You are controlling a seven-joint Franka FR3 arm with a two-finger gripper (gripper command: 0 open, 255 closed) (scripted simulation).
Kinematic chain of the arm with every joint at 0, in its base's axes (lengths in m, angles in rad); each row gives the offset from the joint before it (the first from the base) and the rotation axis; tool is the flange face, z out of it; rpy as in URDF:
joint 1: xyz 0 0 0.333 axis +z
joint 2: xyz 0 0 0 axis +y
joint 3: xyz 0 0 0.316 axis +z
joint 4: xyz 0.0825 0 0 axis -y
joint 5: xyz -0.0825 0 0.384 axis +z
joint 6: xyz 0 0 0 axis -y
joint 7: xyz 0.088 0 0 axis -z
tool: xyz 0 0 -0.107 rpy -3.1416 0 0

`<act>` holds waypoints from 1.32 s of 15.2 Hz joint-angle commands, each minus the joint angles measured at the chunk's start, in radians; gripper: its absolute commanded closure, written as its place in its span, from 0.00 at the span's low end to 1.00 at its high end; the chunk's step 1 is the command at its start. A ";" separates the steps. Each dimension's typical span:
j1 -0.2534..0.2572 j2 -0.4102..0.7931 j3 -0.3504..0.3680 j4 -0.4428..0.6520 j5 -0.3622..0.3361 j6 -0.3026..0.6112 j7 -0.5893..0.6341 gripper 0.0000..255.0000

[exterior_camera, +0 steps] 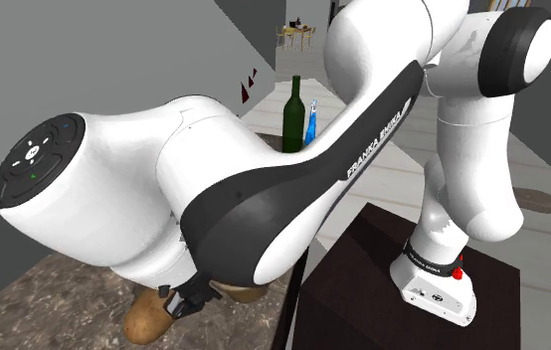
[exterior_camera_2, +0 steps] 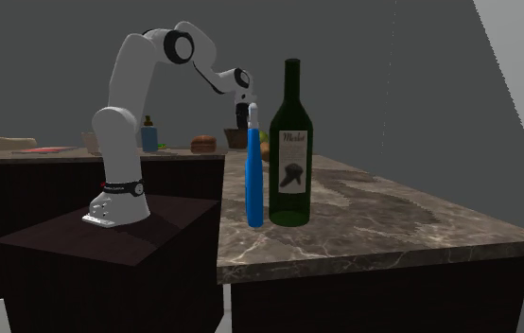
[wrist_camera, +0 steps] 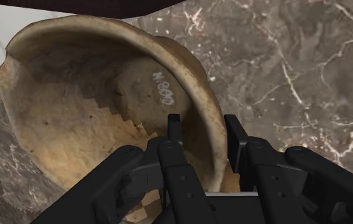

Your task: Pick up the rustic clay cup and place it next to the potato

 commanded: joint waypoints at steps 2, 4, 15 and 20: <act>-0.002 0.007 -0.002 -0.033 -0.006 0.038 0.011 1.00; -0.002 0.015 -0.005 -0.050 -0.012 0.060 0.019 1.00; 0.003 0.059 -0.018 -0.106 -0.041 0.146 0.052 1.00; 0.003 0.059 -0.018 -0.106 -0.041 0.146 0.052 1.00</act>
